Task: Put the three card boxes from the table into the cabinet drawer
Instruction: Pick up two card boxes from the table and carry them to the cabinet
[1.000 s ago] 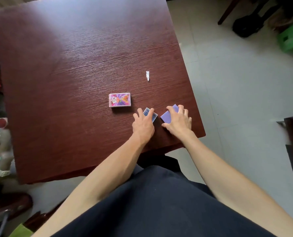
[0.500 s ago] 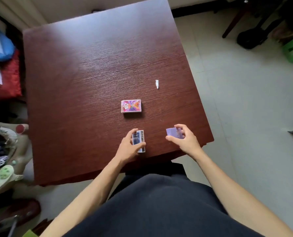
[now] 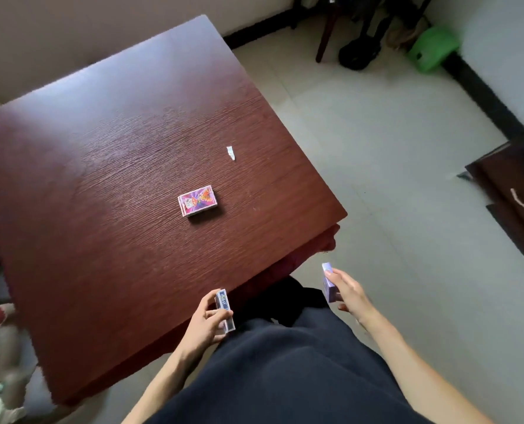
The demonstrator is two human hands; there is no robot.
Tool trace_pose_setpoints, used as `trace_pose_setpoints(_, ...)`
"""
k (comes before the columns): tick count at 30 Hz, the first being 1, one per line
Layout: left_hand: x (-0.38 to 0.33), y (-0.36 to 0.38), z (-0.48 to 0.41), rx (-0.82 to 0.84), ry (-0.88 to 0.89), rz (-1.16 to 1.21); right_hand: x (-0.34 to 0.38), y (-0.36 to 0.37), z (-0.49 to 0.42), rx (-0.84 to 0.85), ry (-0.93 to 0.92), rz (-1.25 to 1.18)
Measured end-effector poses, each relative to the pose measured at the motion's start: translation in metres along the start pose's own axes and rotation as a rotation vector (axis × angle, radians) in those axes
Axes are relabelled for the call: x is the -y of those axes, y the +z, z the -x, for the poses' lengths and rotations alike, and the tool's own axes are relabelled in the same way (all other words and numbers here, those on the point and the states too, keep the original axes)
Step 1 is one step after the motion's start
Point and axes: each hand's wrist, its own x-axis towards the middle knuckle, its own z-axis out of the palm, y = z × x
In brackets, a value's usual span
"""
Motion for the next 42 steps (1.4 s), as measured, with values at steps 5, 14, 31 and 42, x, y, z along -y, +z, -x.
trace_pose_setpoints(5, -0.042, 0.035, -0.020, 0.156, 0.059, -0.210, -0.057, -0.022, 0.028, -0.124, 0.061, -0.334)
trace_pose_setpoints(14, -0.088, 0.167, -0.028, 0.395, 0.112, -0.560, -0.166, -0.079, 0.078, -0.359, 0.146, -0.807)
trace_pose_setpoints(31, -0.032, 0.450, 0.013, 0.544, 0.070, -0.773, -0.300, -0.243, 0.113, -0.480, 0.102, -1.118)
trace_pose_setpoints(42, -0.074, 0.567, -0.023, 0.530, 0.036, -0.856, -0.294, -0.346, 0.062, -0.530, 0.237, -1.304)
